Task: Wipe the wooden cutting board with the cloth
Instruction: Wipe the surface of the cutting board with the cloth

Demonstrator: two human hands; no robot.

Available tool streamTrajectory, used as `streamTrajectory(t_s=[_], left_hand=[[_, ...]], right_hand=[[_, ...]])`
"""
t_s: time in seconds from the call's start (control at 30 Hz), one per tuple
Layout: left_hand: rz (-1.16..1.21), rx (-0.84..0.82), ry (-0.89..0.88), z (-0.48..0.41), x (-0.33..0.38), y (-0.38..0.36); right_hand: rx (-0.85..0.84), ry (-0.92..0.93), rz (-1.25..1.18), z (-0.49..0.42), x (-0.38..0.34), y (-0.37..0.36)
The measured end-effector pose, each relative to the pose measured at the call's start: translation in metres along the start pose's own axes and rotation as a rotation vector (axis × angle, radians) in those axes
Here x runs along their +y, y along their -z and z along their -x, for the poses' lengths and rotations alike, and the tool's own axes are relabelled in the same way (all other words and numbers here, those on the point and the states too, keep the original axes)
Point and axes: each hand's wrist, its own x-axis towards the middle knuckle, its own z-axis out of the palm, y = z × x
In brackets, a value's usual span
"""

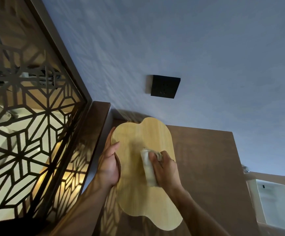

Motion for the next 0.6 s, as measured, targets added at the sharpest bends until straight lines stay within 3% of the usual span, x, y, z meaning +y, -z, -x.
streamTrajectory(t_s=[0.1,0.33,0.4,0.47,0.53,0.6], left_hand=[[0.192,0.0,0.131,-0.001,0.002,0.0],[0.252,-0.043,0.122,0.004,0.006,0.0],[0.239,-0.044,0.109,0.004,0.008,-0.001],[0.23,-0.04,0.117,0.004,0.007,-0.002],[0.232,-0.057,0.14,0.005,0.007,-0.001],[0.269,-0.092,0.19,0.004,0.007,0.0]], right_hand=[[0.056,-0.018,0.055,-0.008,0.025,0.004],[0.202,-0.168,0.295,-0.018,0.088,0.043],[0.275,-0.116,0.316,-0.021,0.074,0.049],[0.321,-0.011,0.175,-0.022,0.044,0.042],[0.259,0.126,-0.018,-0.017,0.01,0.025],[0.178,0.208,-0.022,-0.012,-0.013,0.006]])
